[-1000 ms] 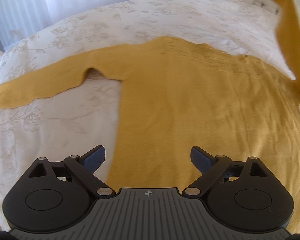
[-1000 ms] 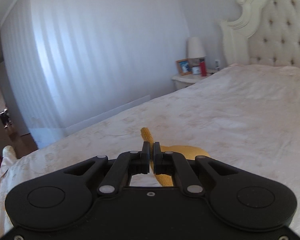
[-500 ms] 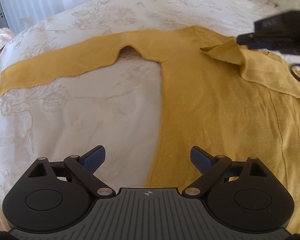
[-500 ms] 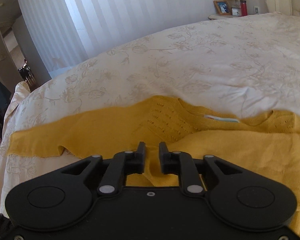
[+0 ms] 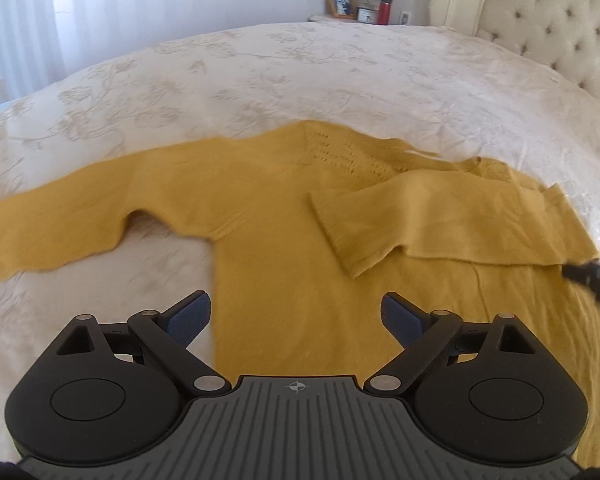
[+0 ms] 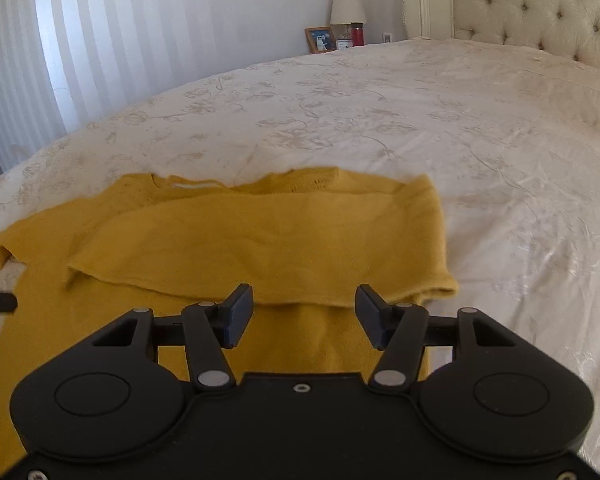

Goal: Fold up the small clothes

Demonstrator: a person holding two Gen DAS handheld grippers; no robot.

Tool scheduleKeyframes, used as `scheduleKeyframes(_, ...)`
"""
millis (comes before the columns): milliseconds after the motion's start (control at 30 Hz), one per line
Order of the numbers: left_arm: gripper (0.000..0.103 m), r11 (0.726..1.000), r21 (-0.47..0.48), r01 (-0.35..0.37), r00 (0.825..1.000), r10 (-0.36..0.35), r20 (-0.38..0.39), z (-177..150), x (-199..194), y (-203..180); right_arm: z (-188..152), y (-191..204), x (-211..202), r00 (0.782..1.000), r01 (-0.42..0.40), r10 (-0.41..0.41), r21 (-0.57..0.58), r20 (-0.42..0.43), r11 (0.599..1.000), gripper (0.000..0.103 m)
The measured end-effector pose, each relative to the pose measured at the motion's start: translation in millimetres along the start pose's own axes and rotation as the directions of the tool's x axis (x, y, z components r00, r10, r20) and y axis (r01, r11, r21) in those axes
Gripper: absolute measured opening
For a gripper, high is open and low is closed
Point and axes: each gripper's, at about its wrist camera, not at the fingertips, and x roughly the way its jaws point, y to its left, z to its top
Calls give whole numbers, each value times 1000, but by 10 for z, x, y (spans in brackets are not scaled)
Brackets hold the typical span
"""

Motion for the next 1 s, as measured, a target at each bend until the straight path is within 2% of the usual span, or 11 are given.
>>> scheduleKeyframes(100,93,1000,-11,9,1000,-10,-7,120,134,-19,-253,9,44,999,47,-46,-53,10,997,62)
scheduleKeyframes(167,93,1000,-12,13,1000,-13,-4,195,196,-23,-342,27,18,997,65,-61,-74,53,995,63)
scheduleKeyframes(267,93,1000,-16,18,1000,-17,11,316,286,-5,-420,70,32,991,105,-96,-104,90,989,78)
scheduleKeyframes(300,93,1000,-20,19,1000,-19,11,351,328,-4,-455,86,46,989,118,-107,-111,100,987,79)
scheduleKeyframes(600,88,999,20,38,997,-37,-68,438,756,-98,-560,123,86,978,174,-153,-145,144,974,80)
scheduleKeyframes(700,72,998,46,46,995,-42,-88,461,826,-135,-578,199,98,971,209,-182,-179,157,961,80)
scheduleKeyframes(767,45,997,52,57,995,-53,-81,484,821,-145,-584,214,109,968,220,-191,-188,161,957,80)
scheduleKeyframes(800,21,996,62,67,995,-62,-77,496,803,-154,-584,219,112,967,224,-194,-190,163,956,80)
scheduleKeyframes(833,3,993,81,87,994,-81,-67,525,778,-176,-583,219,116,967,226,-196,-192,163,955,80)
scheduleKeyframes(933,4,984,166,69,997,-72,7,615,616,-296,-585,218,106,966,229,-198,-192,169,954,81)
scheduleKeyframes(1000,4,965,262,3,996,-27,87,687,460,-401,-585,214,103,965,227,-196,-187,173,956,82)
